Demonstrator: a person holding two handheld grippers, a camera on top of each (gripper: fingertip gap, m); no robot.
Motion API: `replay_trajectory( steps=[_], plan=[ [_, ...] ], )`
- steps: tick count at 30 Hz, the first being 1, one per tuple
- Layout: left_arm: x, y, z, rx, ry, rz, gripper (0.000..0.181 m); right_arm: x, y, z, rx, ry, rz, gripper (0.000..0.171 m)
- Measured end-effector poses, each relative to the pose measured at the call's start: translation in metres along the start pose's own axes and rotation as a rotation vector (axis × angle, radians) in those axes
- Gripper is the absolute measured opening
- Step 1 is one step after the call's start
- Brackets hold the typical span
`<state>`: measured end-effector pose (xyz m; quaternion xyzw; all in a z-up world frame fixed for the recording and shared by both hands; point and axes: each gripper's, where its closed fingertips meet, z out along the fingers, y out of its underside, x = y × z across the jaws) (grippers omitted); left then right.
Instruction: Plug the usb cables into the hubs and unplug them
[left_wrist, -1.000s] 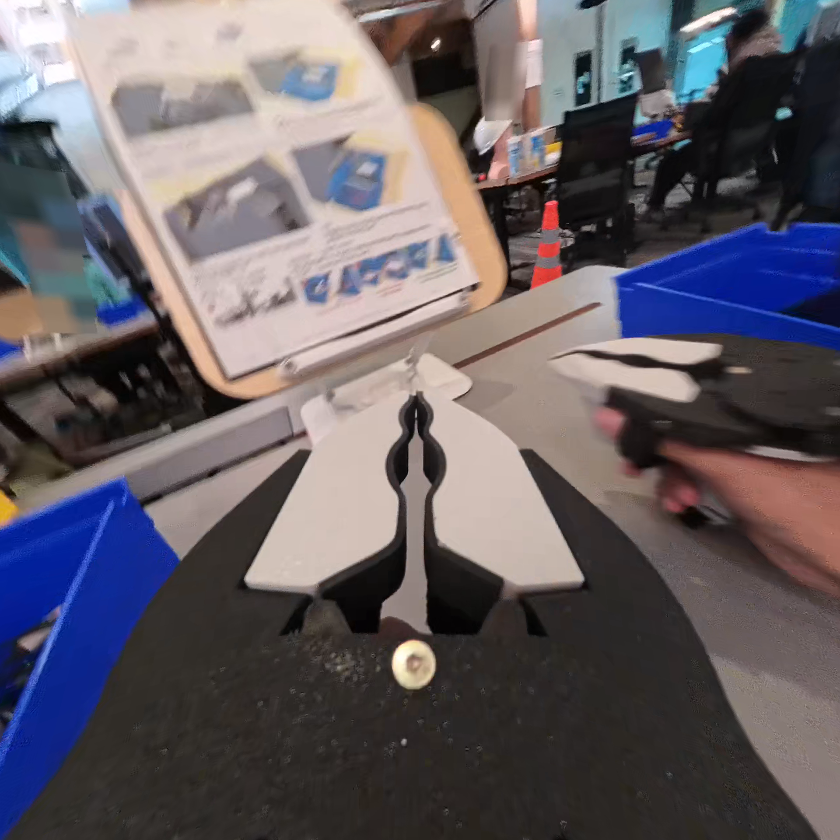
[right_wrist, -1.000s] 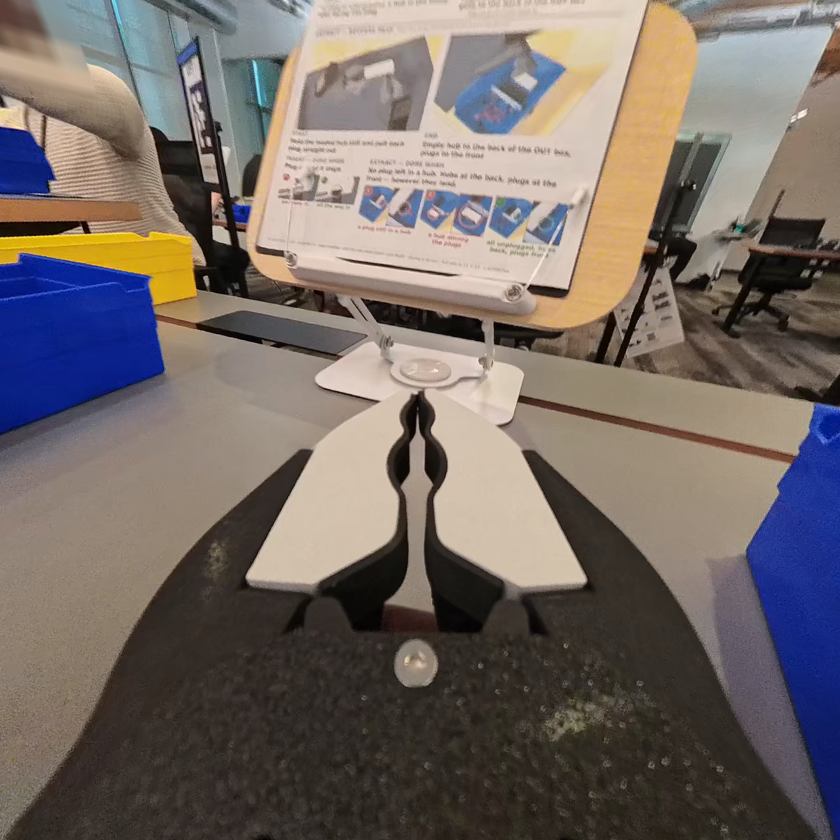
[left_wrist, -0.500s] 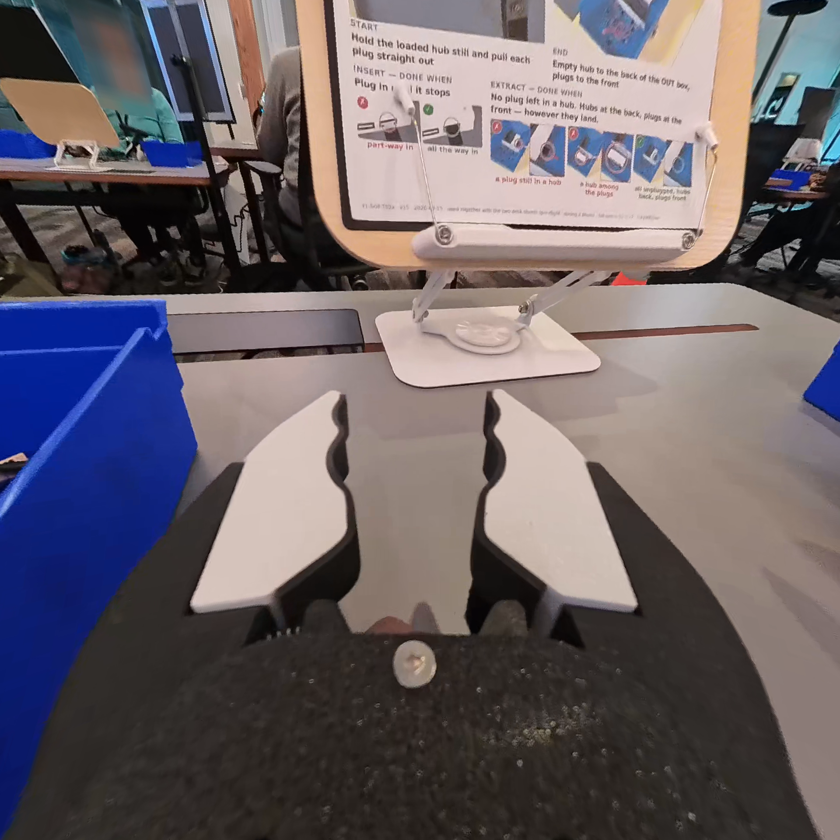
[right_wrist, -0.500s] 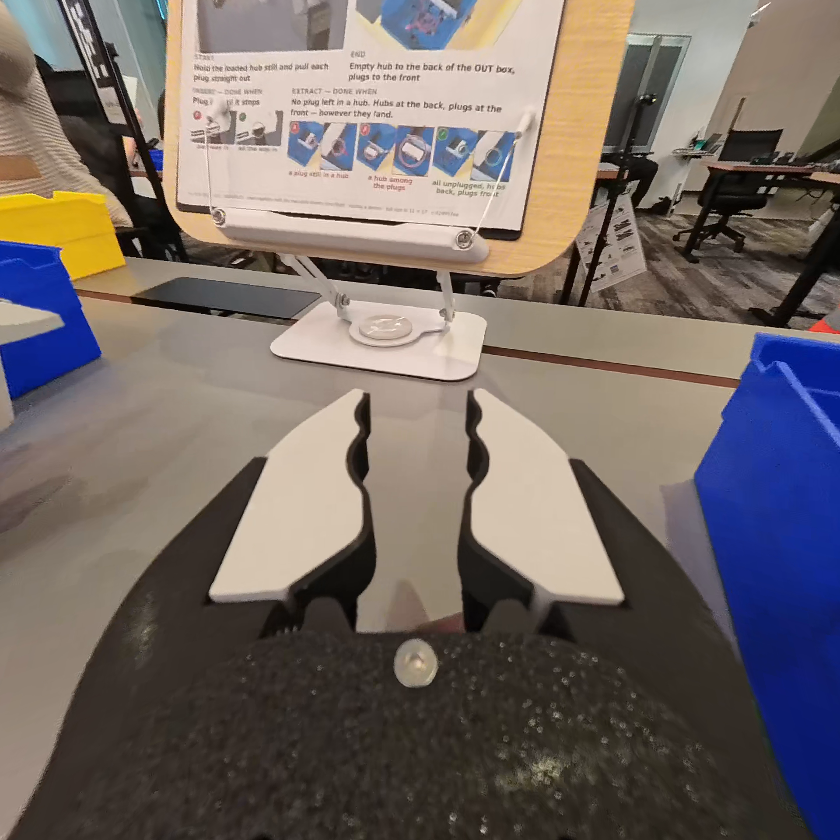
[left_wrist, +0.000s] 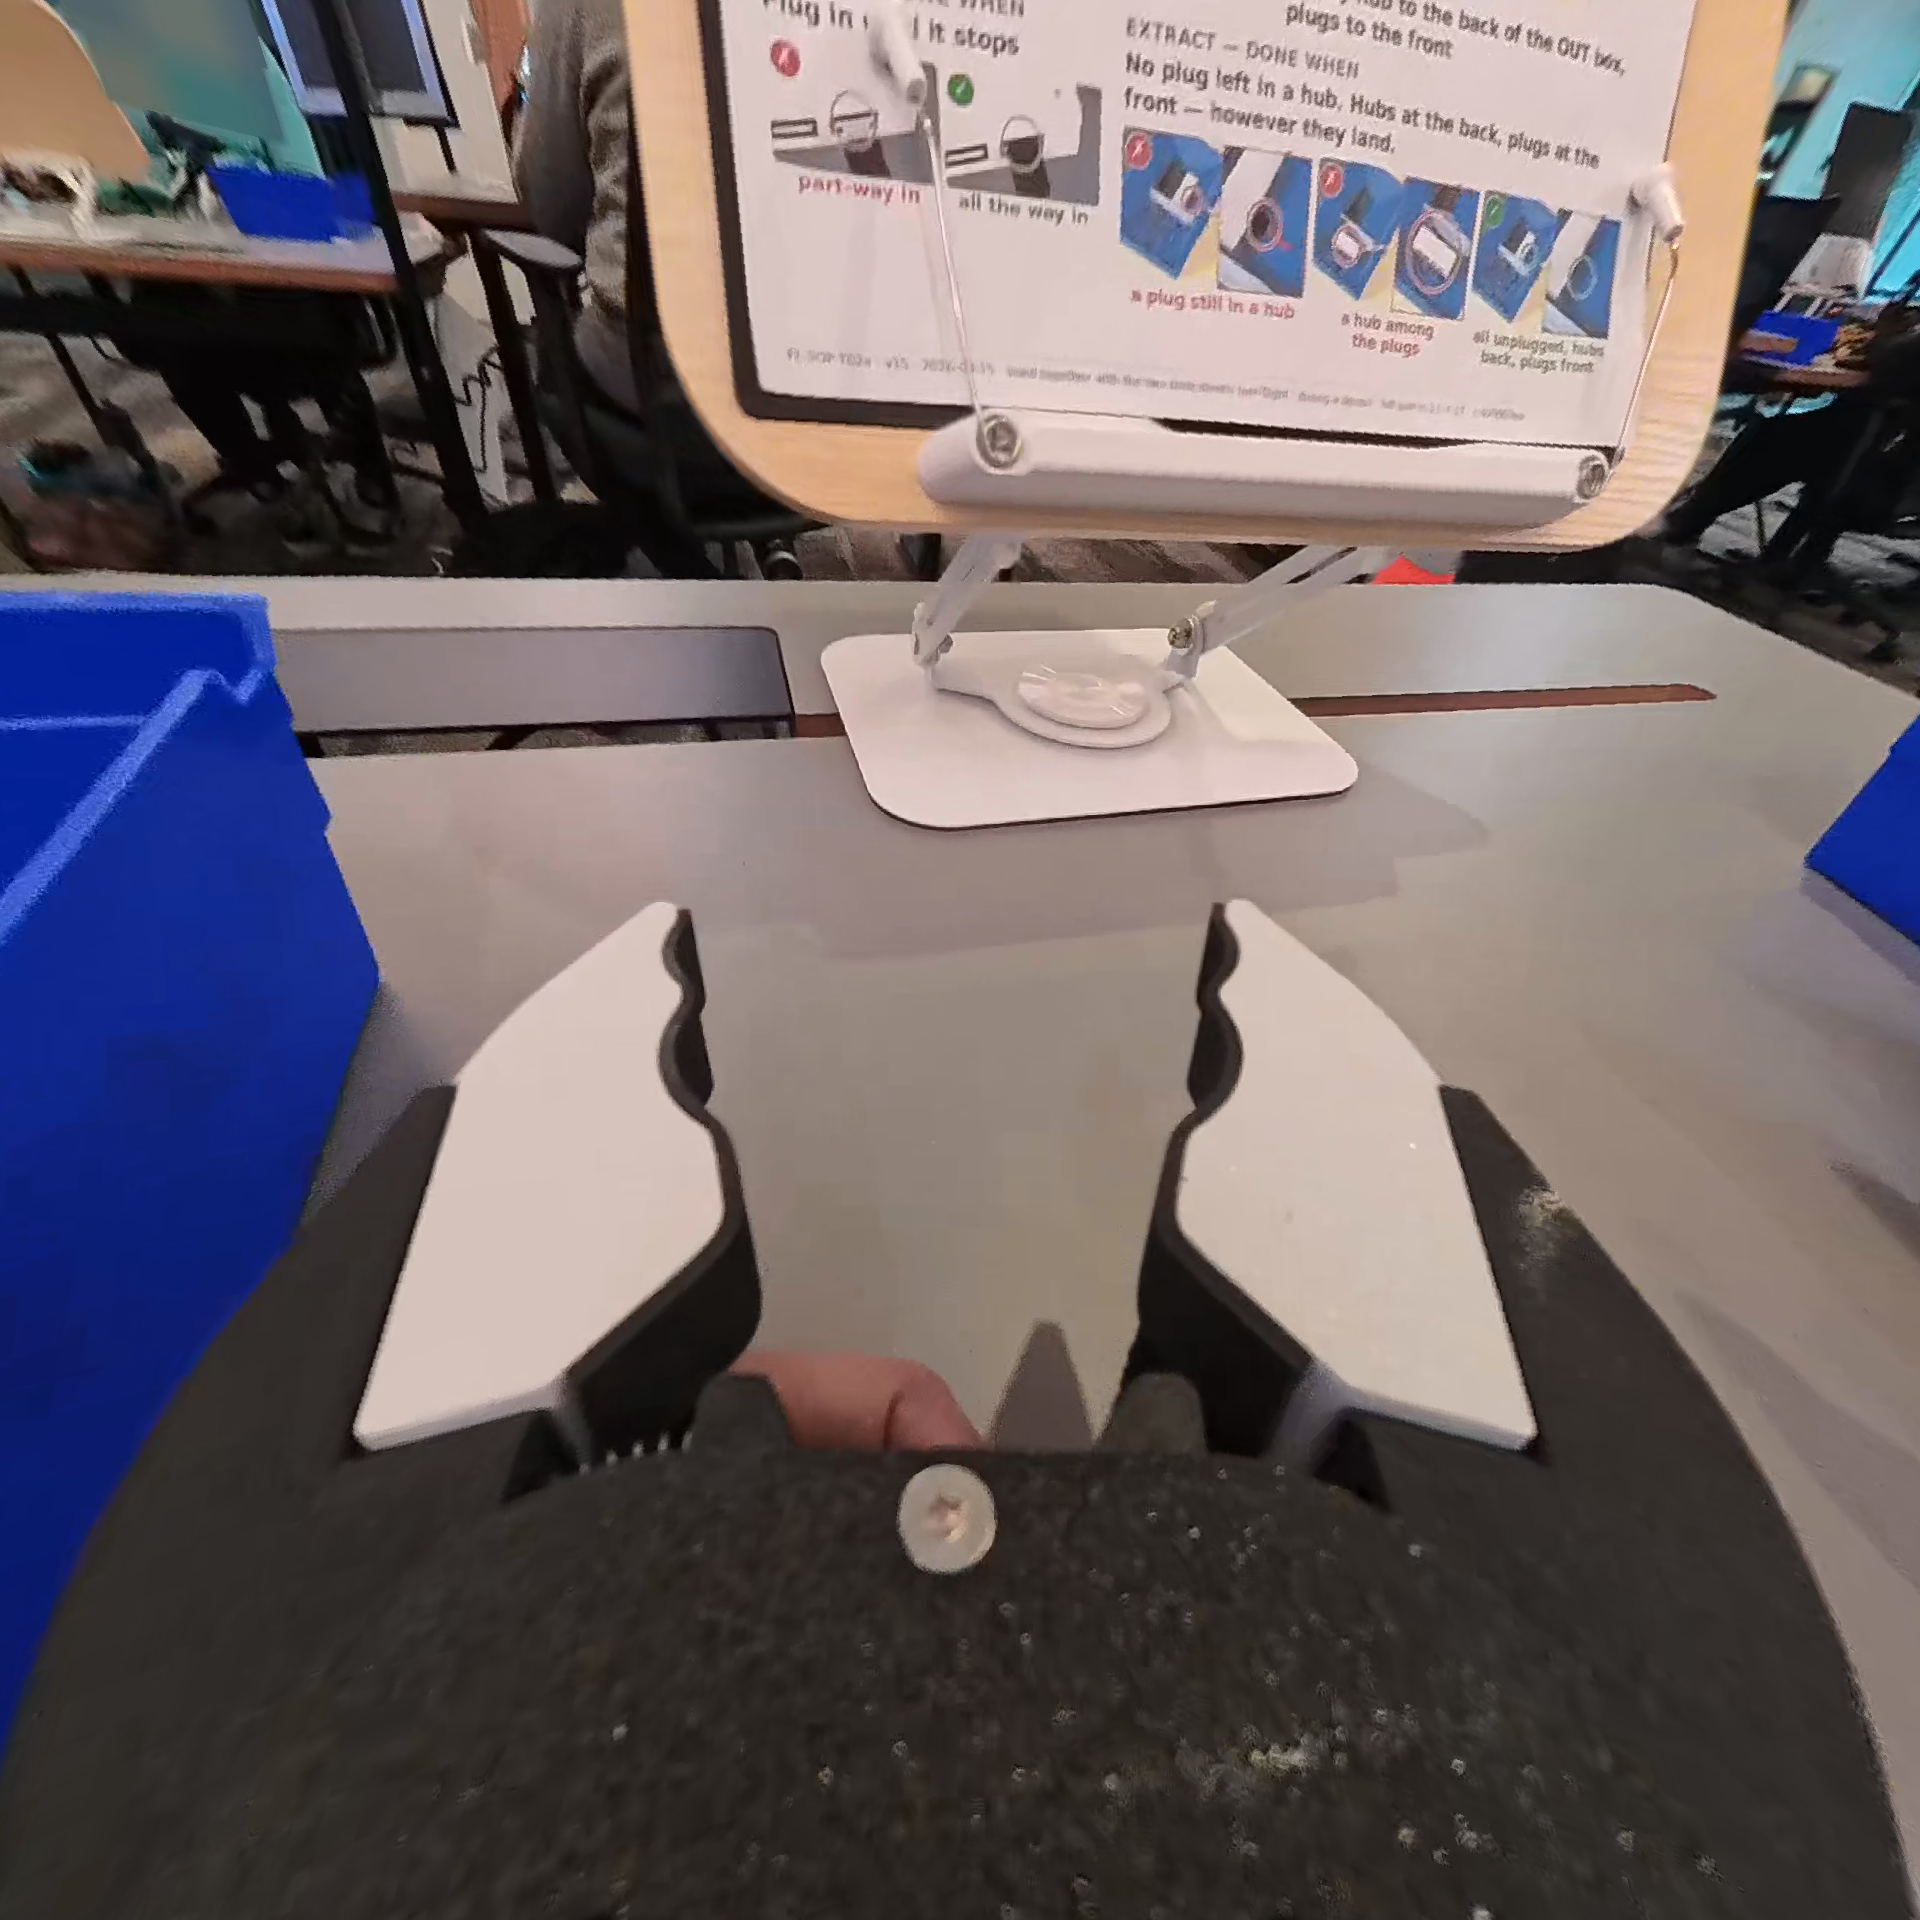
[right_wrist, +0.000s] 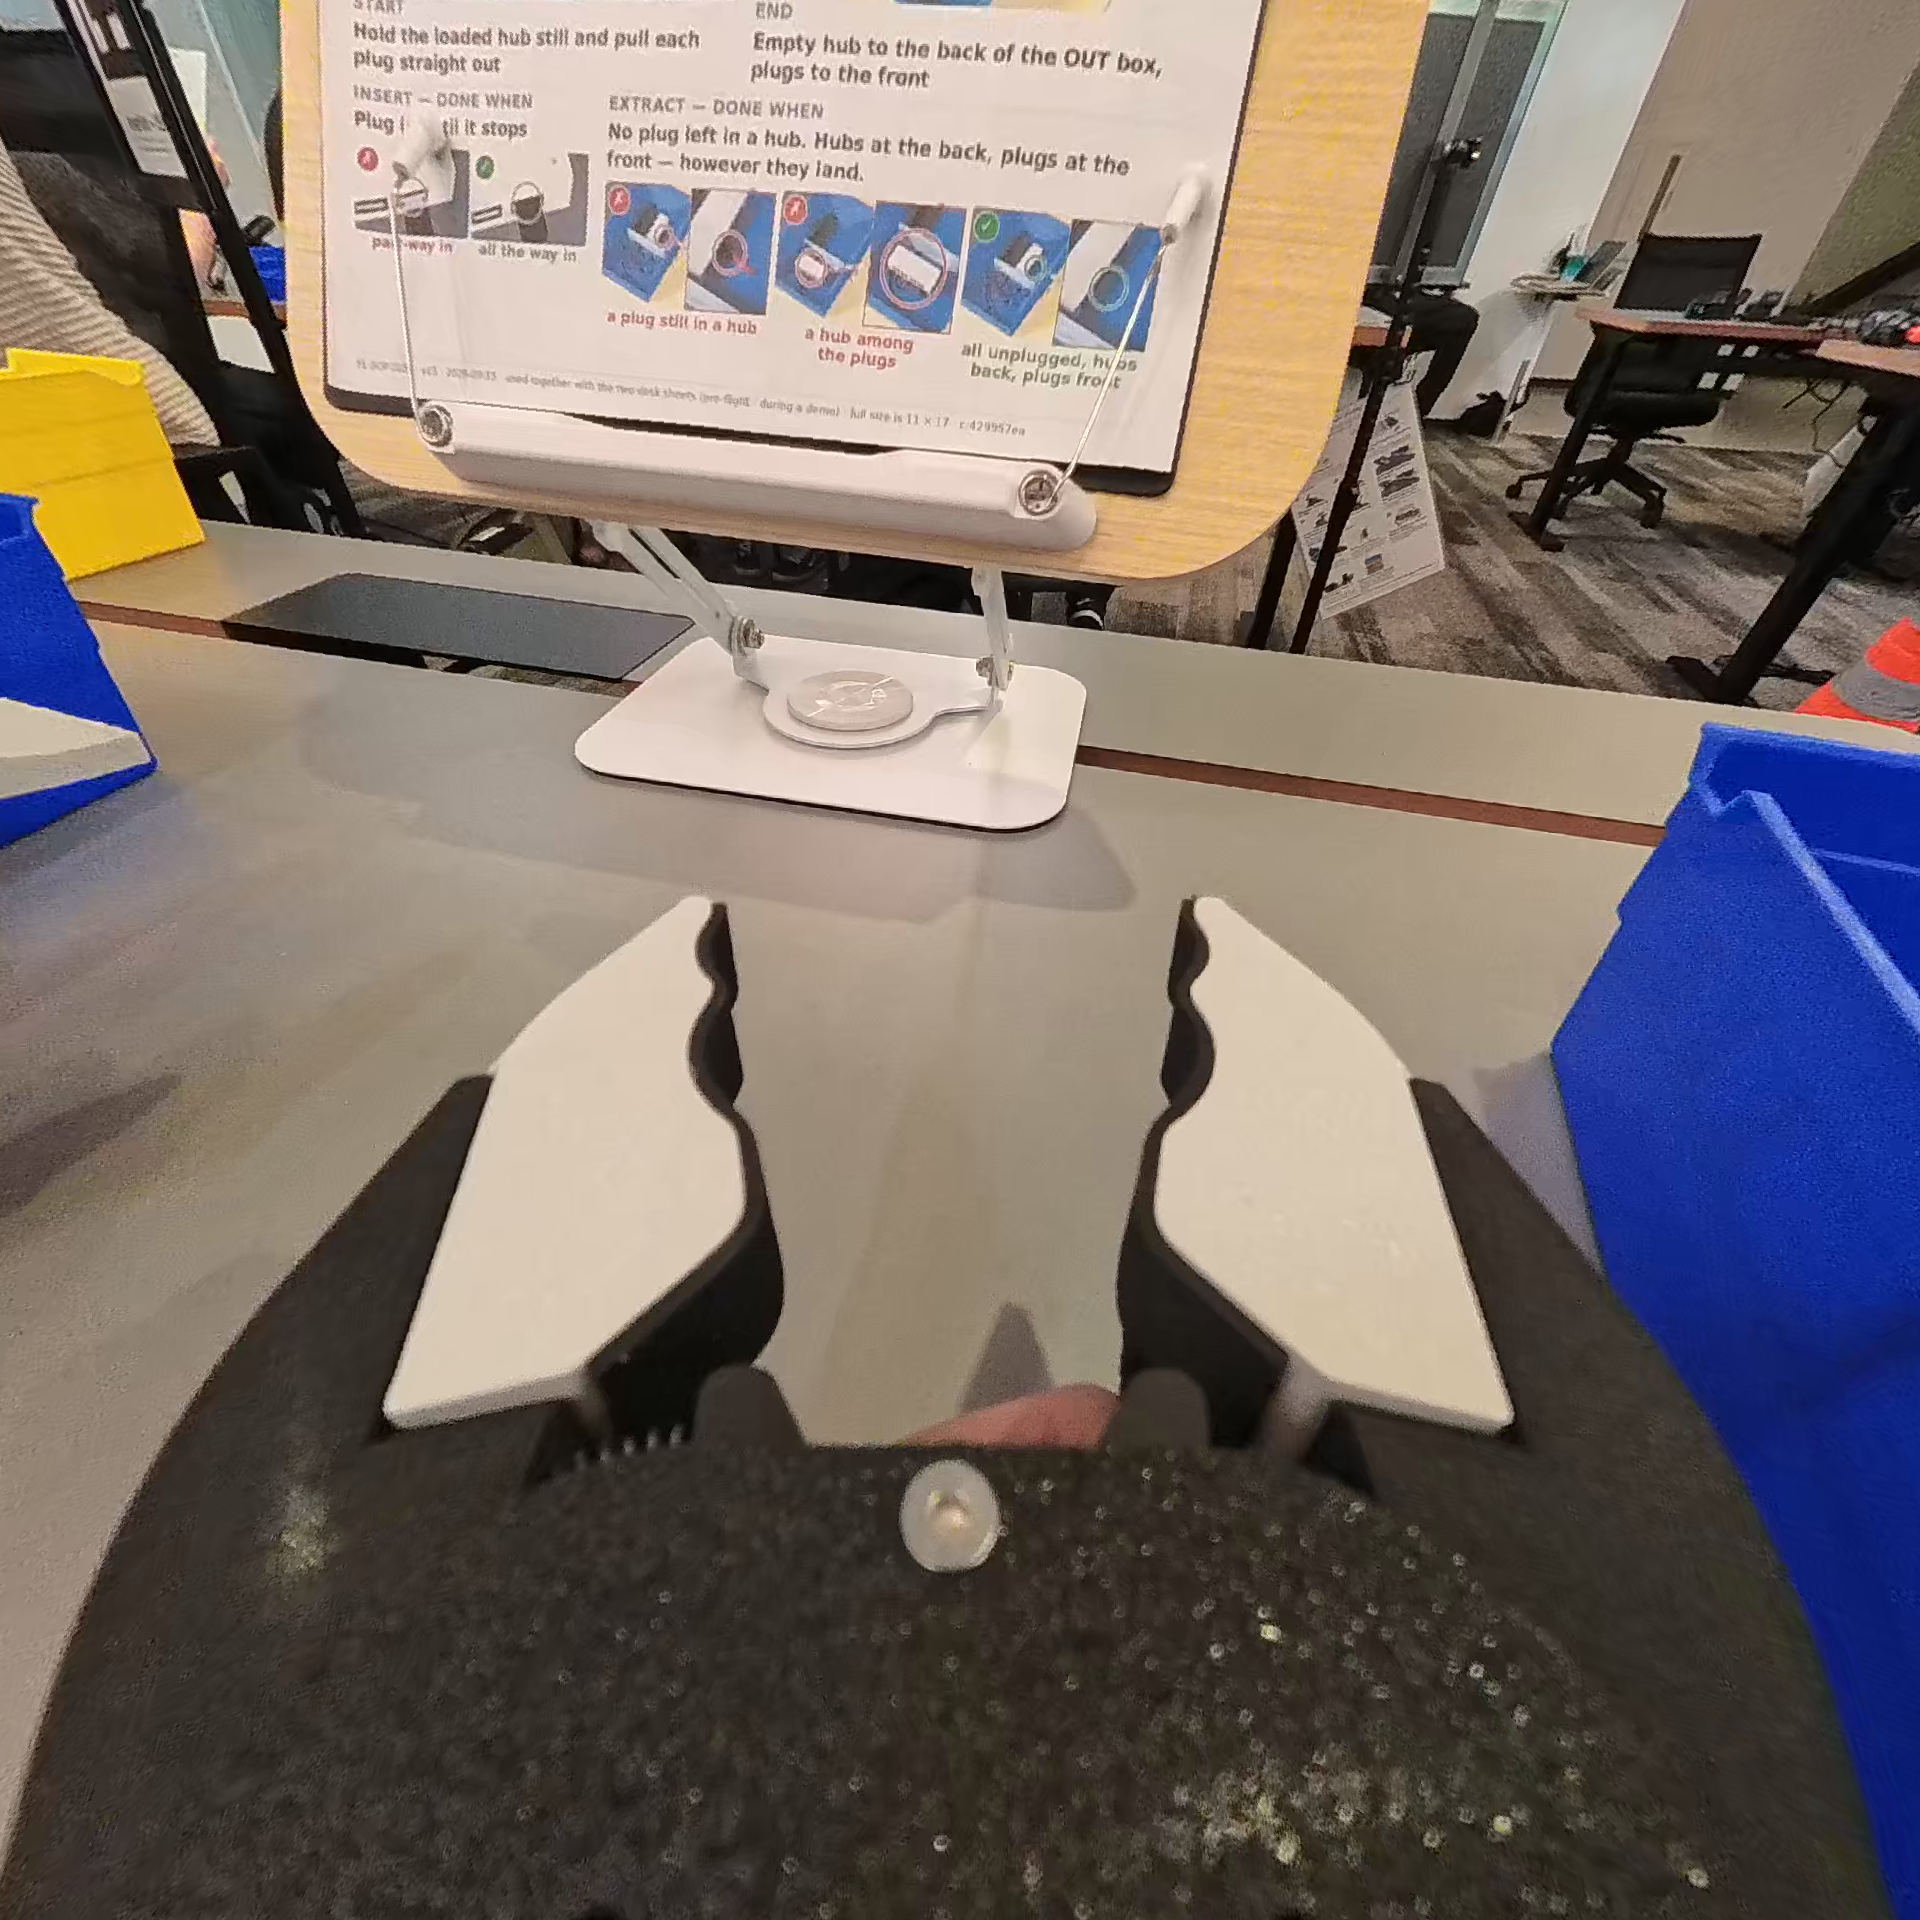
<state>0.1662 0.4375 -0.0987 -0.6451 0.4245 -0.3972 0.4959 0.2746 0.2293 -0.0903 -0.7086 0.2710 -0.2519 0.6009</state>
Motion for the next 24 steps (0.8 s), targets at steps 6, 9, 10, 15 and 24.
replay_trajectory(
  steps=[6, 9, 10, 15, 24],
  plan=[
    [-0.001, 0.000, 0.000, -0.001, -0.020, 0.012, 0.099, -0.003, 0.000, 0.000, -0.004, -0.021, 0.010, 0.079],
    [0.003, 0.003, 0.001, -0.016, -0.006, 0.033, 0.101, -0.007, 0.000, -0.001, -0.005, -0.025, -0.006, 0.078],
    [0.004, 0.003, 0.001, -0.023, 0.000, 0.028, 0.101, -0.007, 0.001, -0.001, -0.006, -0.026, -0.011, 0.079],
    [0.011, 0.006, -0.002, -0.034, 0.010, 0.046, 0.100, -0.010, -0.001, -0.002, -0.001, -0.035, -0.022, 0.078],
    [0.007, 0.008, 0.001, -0.058, 0.022, -0.007, 0.103, -0.012, 0.003, 0.001, -0.022, -0.048, -0.018, 0.077]
  ],
)
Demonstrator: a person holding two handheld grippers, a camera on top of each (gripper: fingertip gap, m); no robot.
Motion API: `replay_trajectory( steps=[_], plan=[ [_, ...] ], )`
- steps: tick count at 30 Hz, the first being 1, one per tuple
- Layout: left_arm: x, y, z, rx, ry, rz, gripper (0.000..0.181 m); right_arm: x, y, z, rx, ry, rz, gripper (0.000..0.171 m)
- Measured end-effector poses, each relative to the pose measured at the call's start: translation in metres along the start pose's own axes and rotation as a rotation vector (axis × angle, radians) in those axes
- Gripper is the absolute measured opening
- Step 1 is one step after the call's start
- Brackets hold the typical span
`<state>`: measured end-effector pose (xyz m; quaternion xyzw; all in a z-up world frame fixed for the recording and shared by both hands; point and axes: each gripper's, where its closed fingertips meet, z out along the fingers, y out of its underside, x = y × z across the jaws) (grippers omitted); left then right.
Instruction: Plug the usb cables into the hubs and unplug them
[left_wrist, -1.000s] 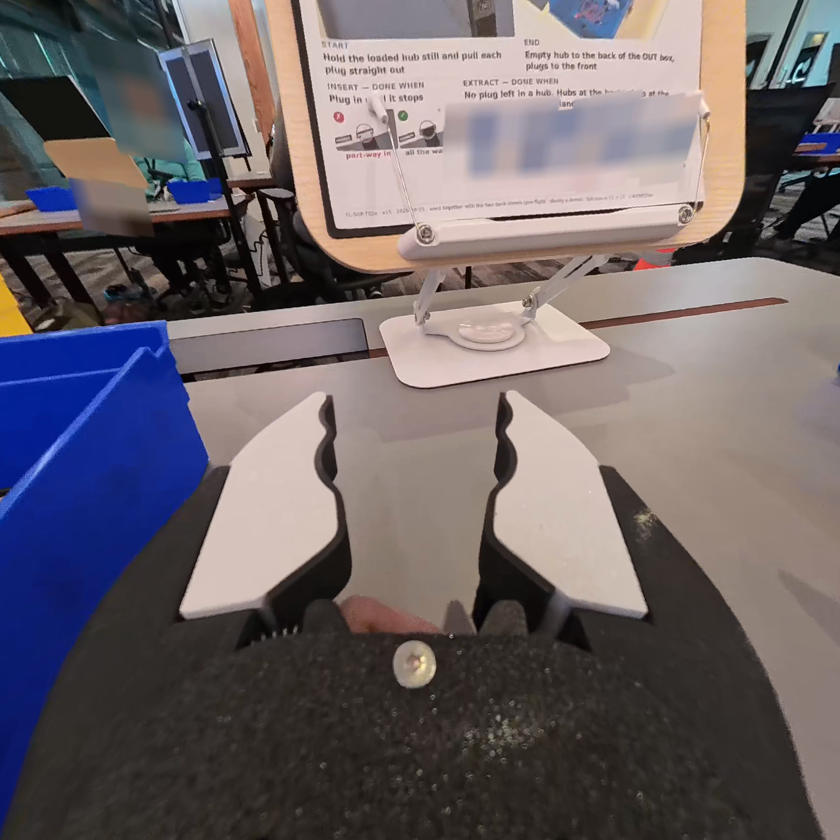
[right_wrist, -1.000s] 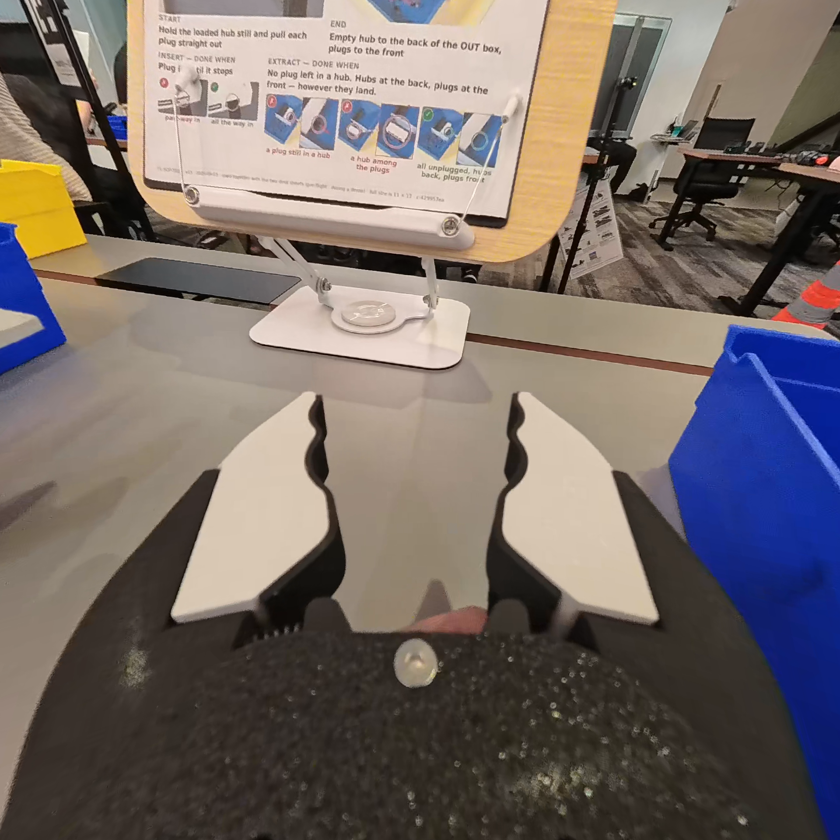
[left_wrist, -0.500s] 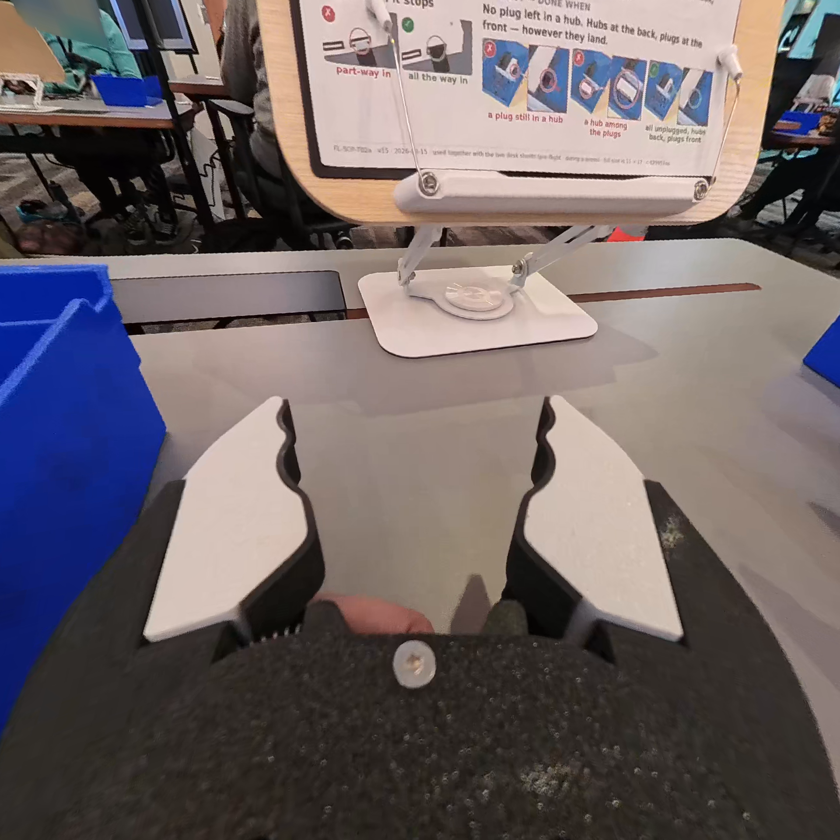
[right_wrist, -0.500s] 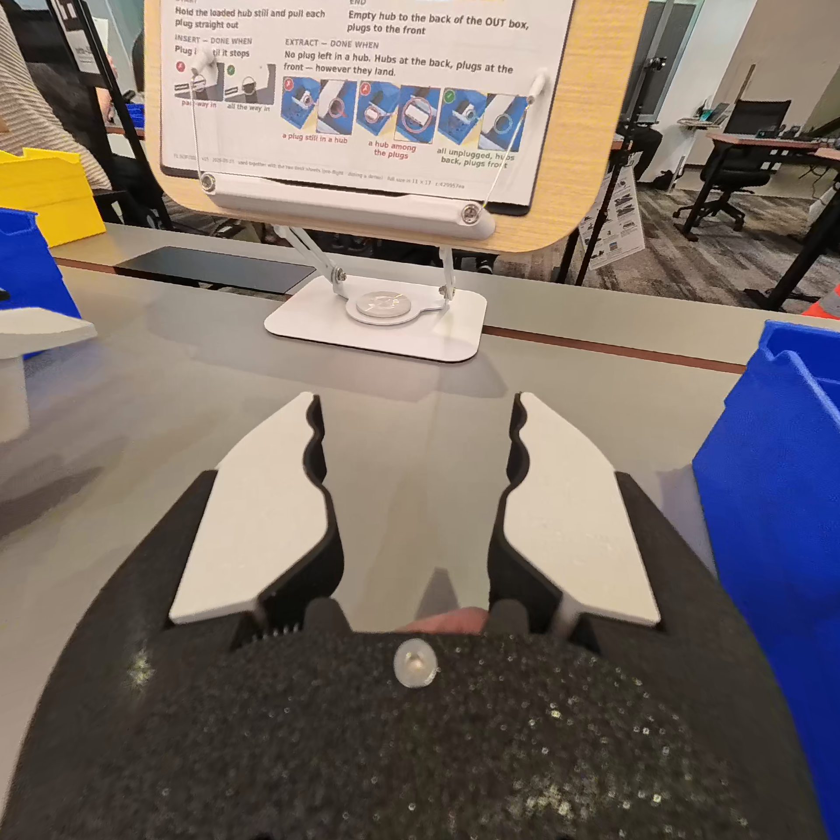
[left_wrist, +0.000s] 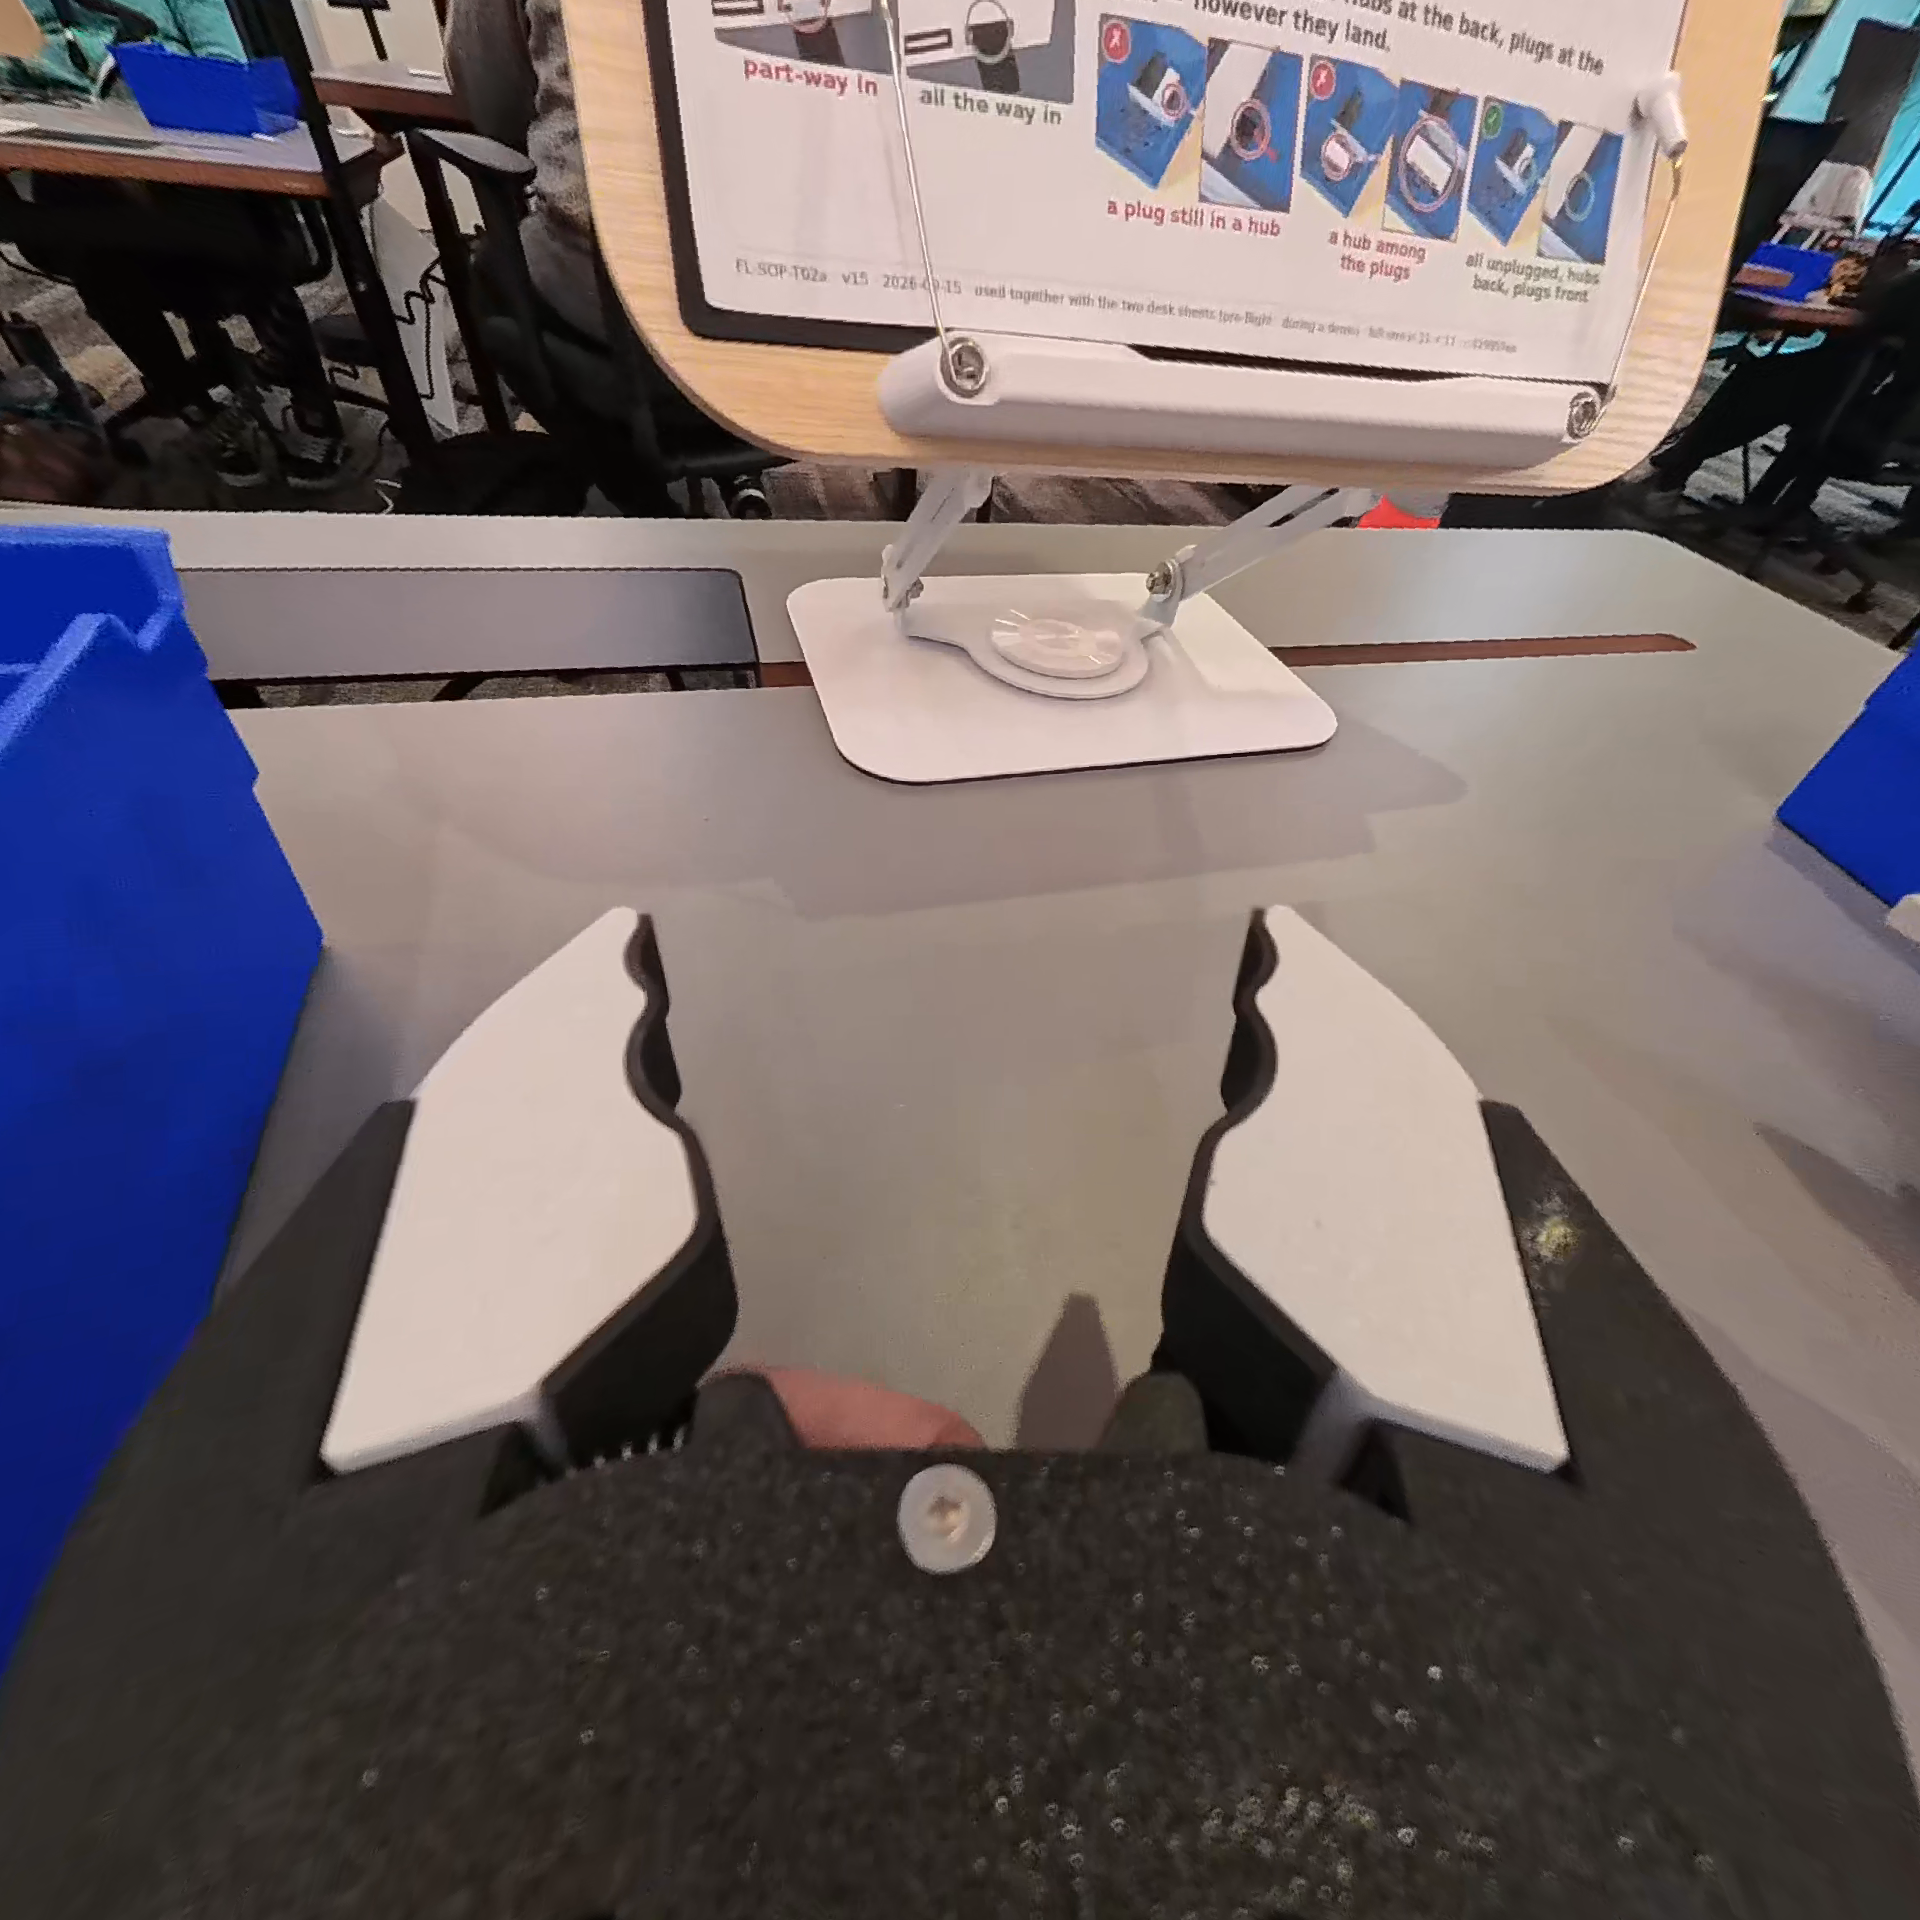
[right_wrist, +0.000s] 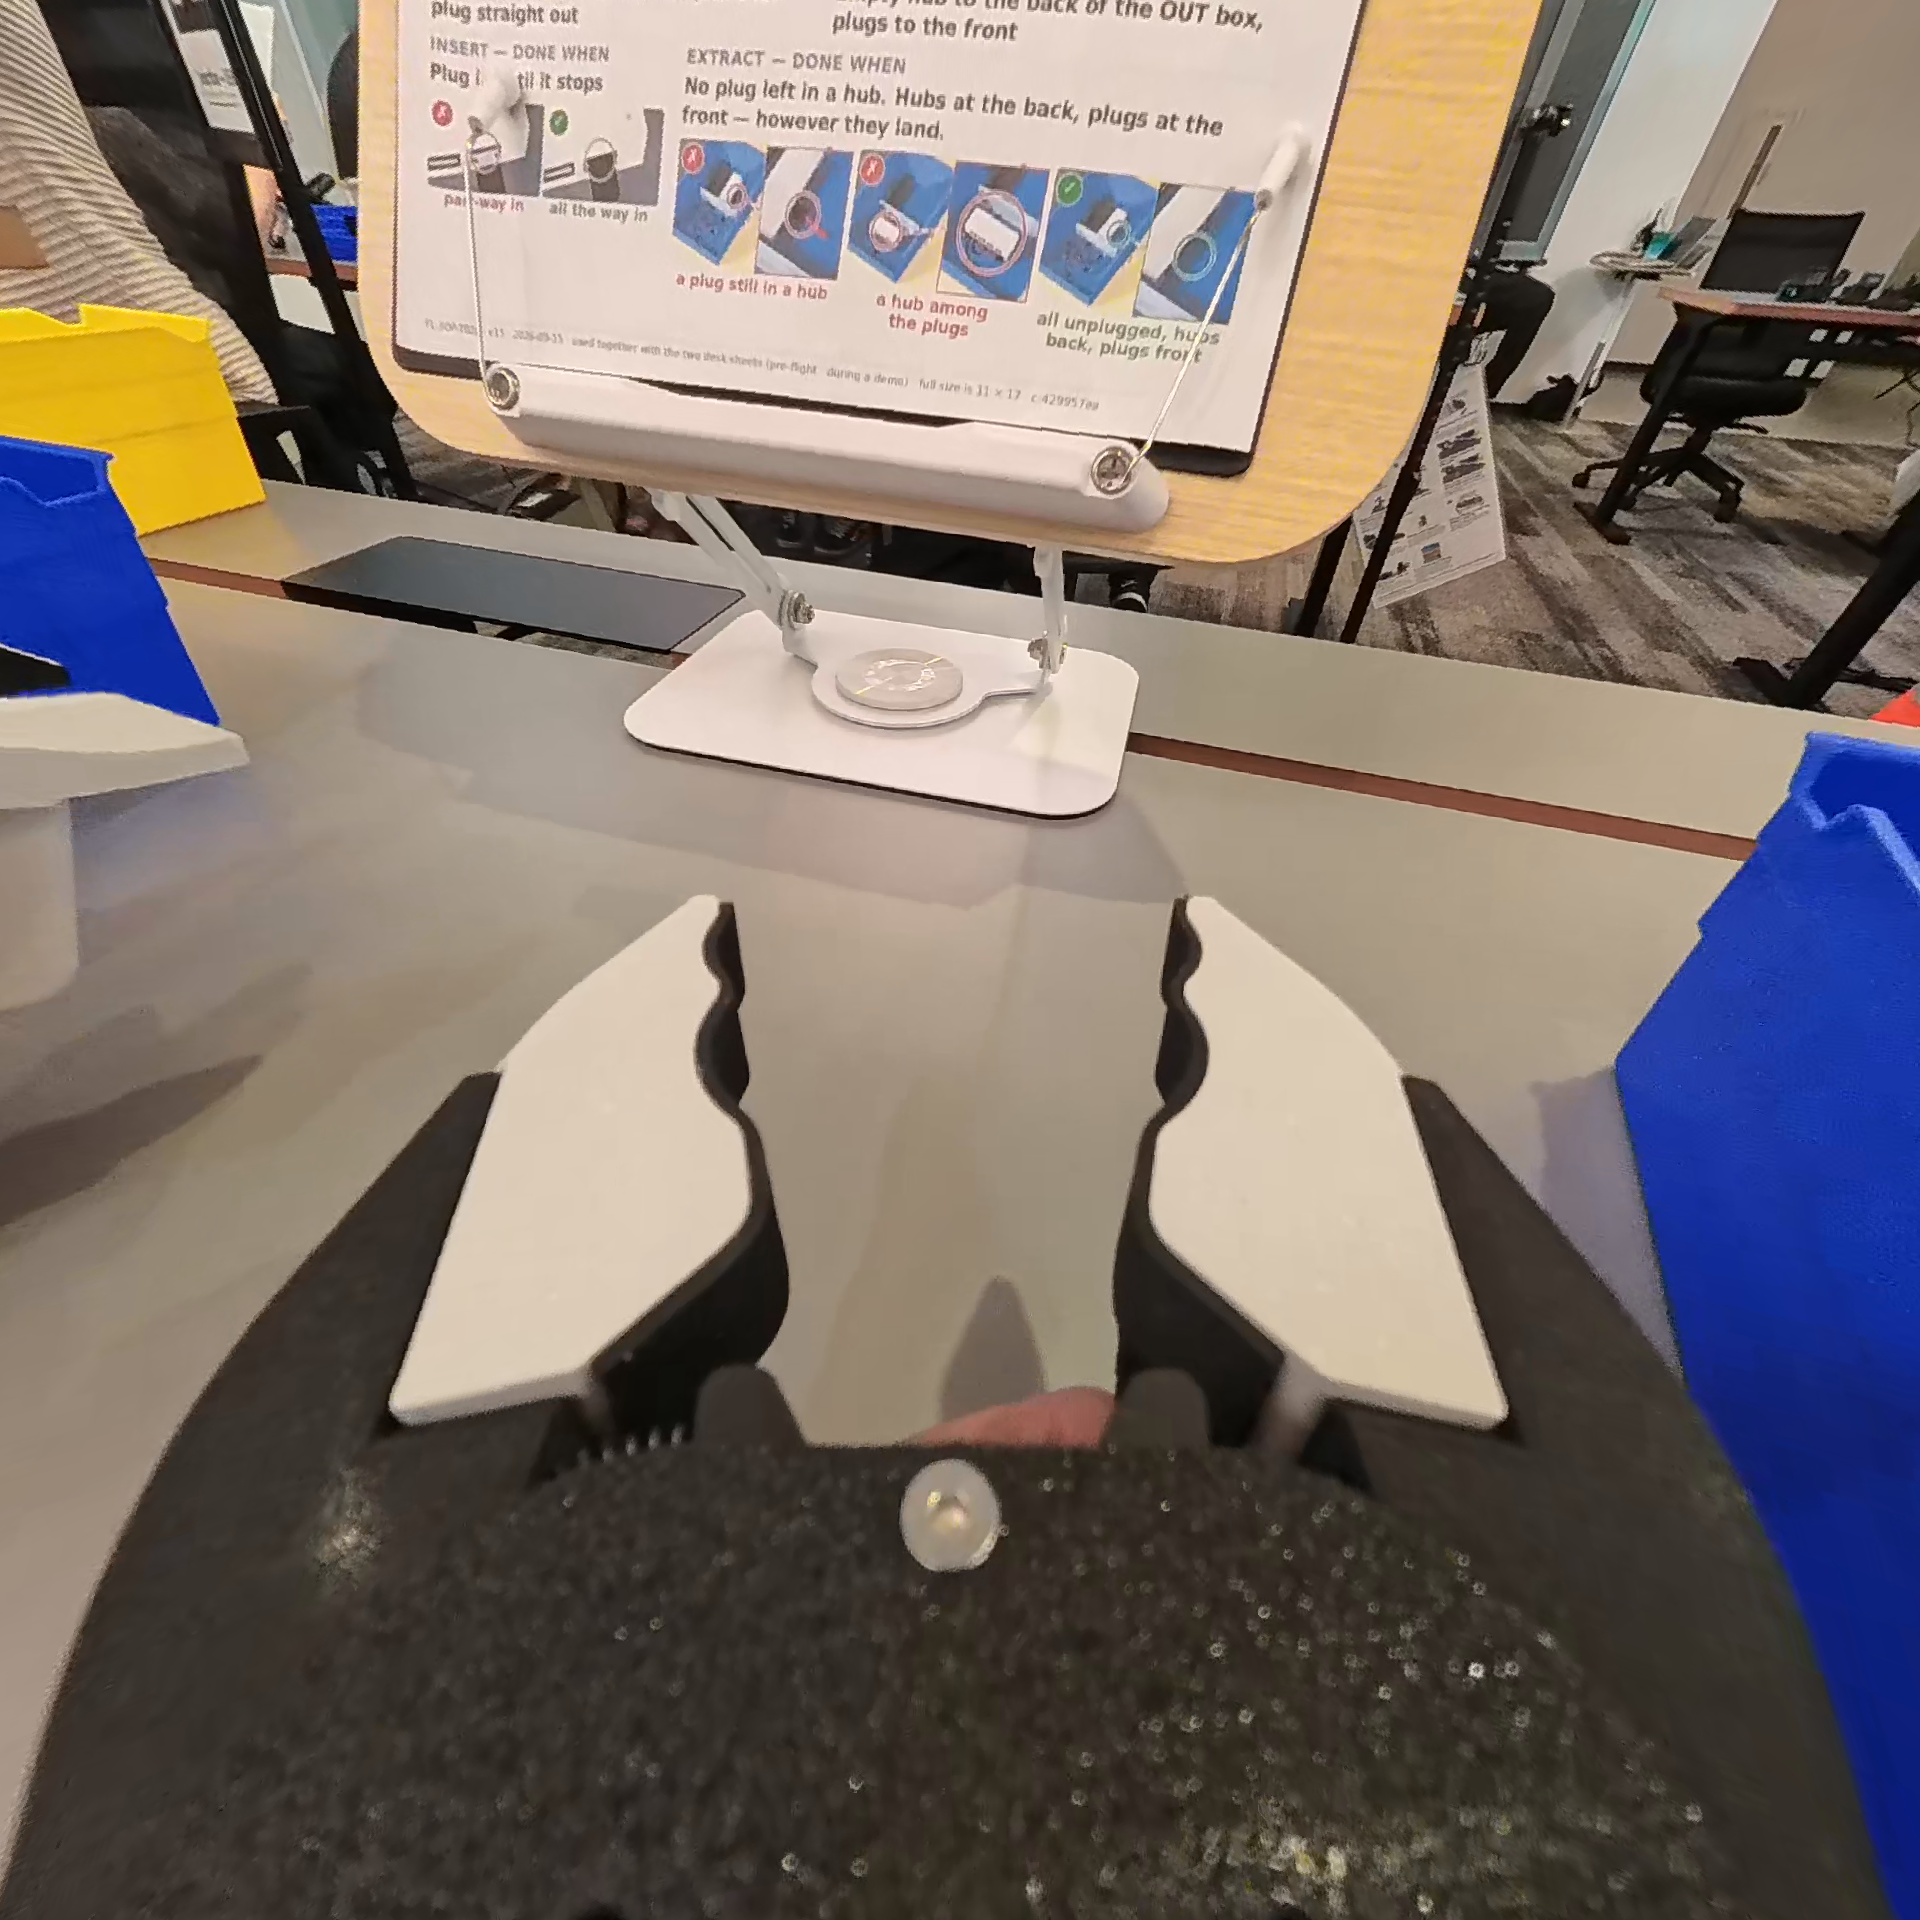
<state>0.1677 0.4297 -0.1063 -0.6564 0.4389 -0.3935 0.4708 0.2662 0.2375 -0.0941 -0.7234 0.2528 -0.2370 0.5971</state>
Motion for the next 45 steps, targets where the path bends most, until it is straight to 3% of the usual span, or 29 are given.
replay_trajectory(
  steps=[5, 8, 12, 15, 18, 22, 25, 29, 33, 42, 45],
  plan=[
    [0.005, -0.008, -0.001, 0.052, -0.007, 0.005, 0.096, -0.001, 0.000, 0.000, -0.002, -0.006, 0.002, 0.077],
    [0.029, -0.028, -0.014, 0.108, 0.137, -0.071, 0.097, -0.001, 0.002, 0.001, -0.012, -0.010, 0.006, 0.077],
    [0.040, -0.057, -0.055, -0.013, 0.217, -0.045, 0.097, 0.000, 0.000, 0.000, -0.009, -0.019, 0.025, 0.076],
    [-0.006, -0.073, -0.092, -0.120, 0.103, 0.164, 0.093, -0.001, 0.001, 0.000, -0.013, -0.028, 0.035, 0.076],
    [-0.094, -0.075, -0.118, -0.226, -0.103, 0.277, 0.089, -0.005, 0.001, 0.001, -0.020, -0.051, 0.041, 0.075],
    [-0.191, -0.042, -0.135, -0.431, -0.274, 0.281, 0.090, -0.012, -0.002, 0.000, -0.016, -0.066, 0.012, 0.074],
    [-0.230, -0.007, -0.139, -0.572, -0.365, 0.325, 0.093, -0.016, -0.004, -0.001, -0.009, -0.068, -0.027, 0.074],
    [-0.245, 0.026, -0.136, -0.696, -0.452, 0.381, 0.089, -0.022, -0.005, -0.002, -0.007, -0.080, -0.047, 0.073],
    [-0.254, 0.033, -0.136, -0.752, -0.532, 0.403, 0.082, -0.025, -0.003, -0.001, -0.017, -0.099, -0.041, 0.073],
    [-0.263, 0.068, -0.138, -0.928, -0.538, 0.373, 0.075, -0.027, -0.006, -0.003, -0.011, -0.116, -0.026, 0.071],
    [-0.269, 0.071, -0.138, -0.946, -0.575, 0.389, 0.051, -0.027, -0.006, -0.003, -0.010, -0.117, -0.028, 0.070]
  ],
)
